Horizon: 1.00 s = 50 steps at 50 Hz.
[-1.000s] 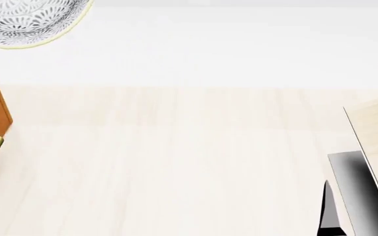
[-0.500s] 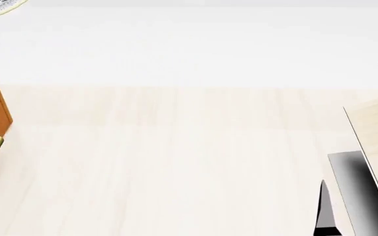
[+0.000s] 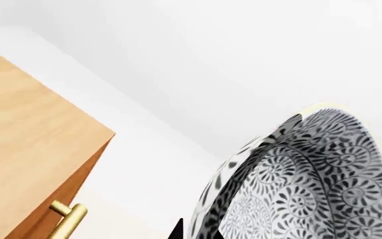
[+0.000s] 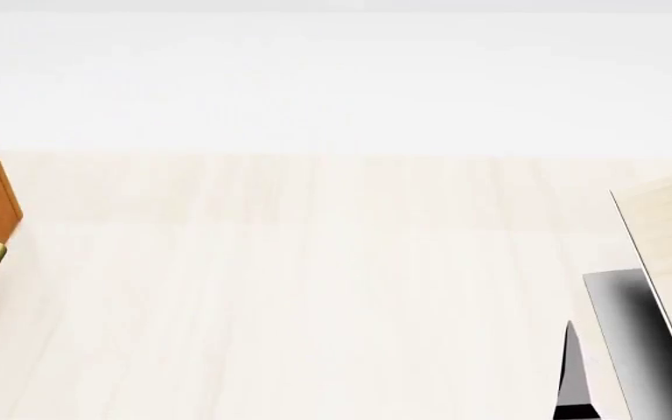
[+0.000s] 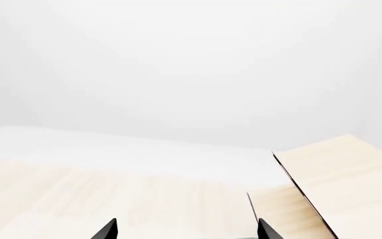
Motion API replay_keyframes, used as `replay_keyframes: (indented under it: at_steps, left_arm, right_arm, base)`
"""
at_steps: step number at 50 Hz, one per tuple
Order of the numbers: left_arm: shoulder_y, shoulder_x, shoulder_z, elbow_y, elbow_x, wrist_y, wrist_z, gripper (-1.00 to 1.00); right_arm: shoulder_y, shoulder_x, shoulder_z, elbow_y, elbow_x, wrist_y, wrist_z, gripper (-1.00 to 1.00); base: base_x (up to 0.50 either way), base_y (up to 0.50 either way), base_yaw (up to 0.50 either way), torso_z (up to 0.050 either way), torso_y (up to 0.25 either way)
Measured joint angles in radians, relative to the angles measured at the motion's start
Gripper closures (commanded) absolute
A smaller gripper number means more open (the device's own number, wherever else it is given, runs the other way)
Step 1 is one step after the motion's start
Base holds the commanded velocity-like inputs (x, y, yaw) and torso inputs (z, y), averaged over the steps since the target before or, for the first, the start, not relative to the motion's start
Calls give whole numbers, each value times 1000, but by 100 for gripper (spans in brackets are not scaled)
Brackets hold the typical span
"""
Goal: Close the top drawer of the cabinet and put the bowl on top of it.
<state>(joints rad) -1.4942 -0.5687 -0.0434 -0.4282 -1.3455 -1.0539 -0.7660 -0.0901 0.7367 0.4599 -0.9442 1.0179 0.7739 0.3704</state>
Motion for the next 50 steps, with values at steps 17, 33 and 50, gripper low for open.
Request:
replay_keyframes:
  at_steps: [17,33,50]
  left_arm:
    - [-15,-19,-40,-35,-15,21,-36,100]
    - [-18,-56,-89,-44,-36,37,-76,100]
    - [12,-103,-142,-45,-50,62,-101,100]
  right_arm:
    - [-13,-2,-7,7,-16,-16,-8,-100]
    - [-20,-3,-12,8,-22,-26,-8,-100]
    - [-3,13,-17,4,0,-21,12,-100]
  base:
    - [0,0,0,0,1]
    - [0,0,0,0,0]
    - [0,0,0,0,1]
